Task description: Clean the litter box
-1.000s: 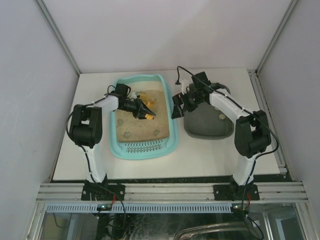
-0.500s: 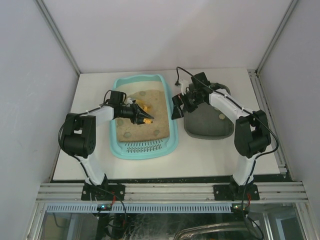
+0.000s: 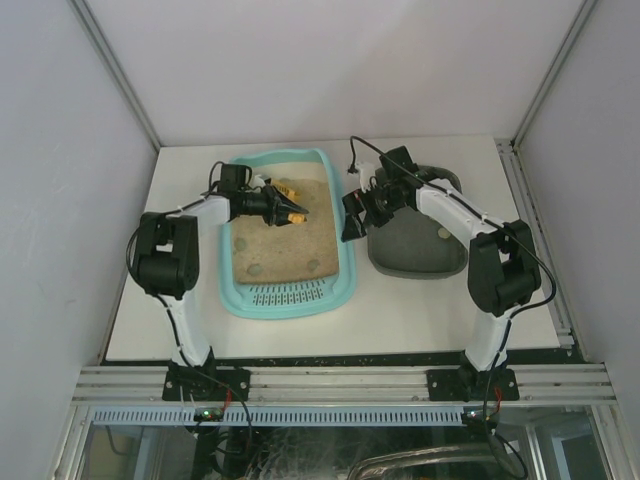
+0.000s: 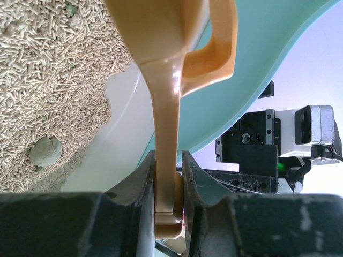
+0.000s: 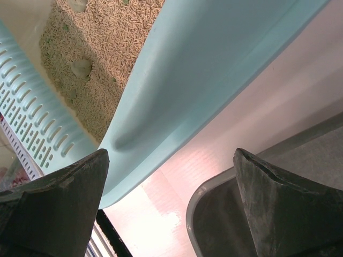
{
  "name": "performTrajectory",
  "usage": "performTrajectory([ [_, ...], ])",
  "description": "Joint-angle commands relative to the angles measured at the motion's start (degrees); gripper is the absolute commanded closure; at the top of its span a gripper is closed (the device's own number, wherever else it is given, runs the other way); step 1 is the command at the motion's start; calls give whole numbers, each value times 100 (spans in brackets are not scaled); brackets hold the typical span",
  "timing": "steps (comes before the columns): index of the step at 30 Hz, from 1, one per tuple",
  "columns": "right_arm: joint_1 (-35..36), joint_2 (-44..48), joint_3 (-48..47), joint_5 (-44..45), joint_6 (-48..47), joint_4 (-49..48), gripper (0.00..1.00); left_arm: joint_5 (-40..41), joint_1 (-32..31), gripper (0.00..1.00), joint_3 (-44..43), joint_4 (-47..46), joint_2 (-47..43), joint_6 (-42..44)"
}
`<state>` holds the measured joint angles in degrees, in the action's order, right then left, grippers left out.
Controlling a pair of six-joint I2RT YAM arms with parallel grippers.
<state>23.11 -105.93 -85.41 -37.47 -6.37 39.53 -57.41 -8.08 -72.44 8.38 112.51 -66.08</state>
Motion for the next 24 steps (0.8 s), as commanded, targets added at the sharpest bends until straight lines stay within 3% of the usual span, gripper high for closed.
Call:
performTrajectory([
  [1,87,18,20,31,53,-198,0,12,257,100,-331,-10,388,200],
  [7,98,103,111,161,57,-288,0,-64,238,100,-573,112,571,910],
  [14,103,169,173,209,47,-340,0,404,67,100,-457,1574,-90,2461],
  [24,122,178,209,200,7,-356,0,977,51,100,339,2255,-1031,3523],
])
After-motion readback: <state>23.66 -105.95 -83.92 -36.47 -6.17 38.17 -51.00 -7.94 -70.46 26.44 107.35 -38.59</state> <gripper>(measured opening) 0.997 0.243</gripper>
